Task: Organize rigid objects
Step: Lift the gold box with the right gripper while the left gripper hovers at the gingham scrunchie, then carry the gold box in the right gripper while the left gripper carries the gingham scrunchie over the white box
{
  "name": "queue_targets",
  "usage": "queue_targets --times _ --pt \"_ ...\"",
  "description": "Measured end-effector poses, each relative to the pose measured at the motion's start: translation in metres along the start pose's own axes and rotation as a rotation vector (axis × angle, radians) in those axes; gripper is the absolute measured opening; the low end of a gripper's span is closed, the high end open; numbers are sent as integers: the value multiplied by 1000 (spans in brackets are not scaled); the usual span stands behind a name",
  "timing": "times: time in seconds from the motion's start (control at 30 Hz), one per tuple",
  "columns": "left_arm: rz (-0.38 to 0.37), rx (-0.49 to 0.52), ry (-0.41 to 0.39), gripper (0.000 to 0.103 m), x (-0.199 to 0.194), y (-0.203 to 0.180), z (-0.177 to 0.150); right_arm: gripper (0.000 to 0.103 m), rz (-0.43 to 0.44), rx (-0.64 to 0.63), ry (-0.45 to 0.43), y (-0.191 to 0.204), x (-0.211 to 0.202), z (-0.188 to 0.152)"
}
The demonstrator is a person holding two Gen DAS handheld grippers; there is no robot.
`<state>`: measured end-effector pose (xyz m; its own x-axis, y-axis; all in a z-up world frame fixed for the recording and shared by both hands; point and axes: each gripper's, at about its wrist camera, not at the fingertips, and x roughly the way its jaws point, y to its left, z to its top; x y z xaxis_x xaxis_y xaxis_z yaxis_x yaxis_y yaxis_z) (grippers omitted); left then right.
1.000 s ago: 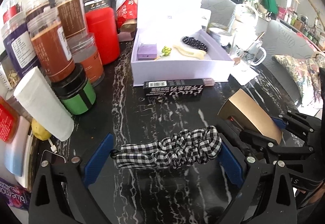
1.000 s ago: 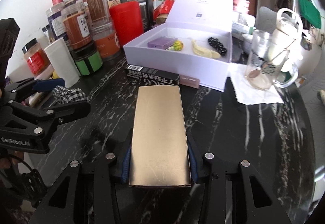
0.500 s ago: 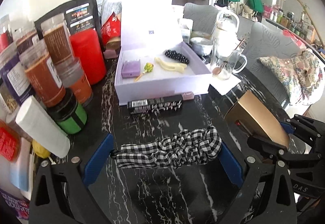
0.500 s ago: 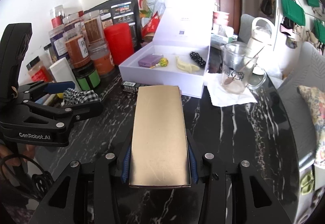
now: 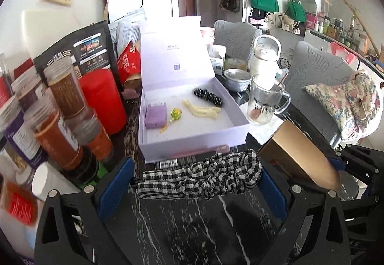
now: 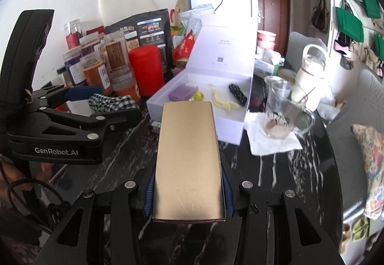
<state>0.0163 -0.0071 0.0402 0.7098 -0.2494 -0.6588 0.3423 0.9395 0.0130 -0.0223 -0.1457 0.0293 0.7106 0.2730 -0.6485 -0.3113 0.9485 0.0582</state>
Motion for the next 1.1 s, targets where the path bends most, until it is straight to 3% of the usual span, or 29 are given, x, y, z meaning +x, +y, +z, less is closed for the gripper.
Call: queue_targets --times 0.7,1.1 --pt "-10 17 -69 100 33 11 72 44 -7 -45 -61 -19 26 70" --pt "-26 31 -68 100 70 16 104 44 -21 -42 -70 -43 52 101"
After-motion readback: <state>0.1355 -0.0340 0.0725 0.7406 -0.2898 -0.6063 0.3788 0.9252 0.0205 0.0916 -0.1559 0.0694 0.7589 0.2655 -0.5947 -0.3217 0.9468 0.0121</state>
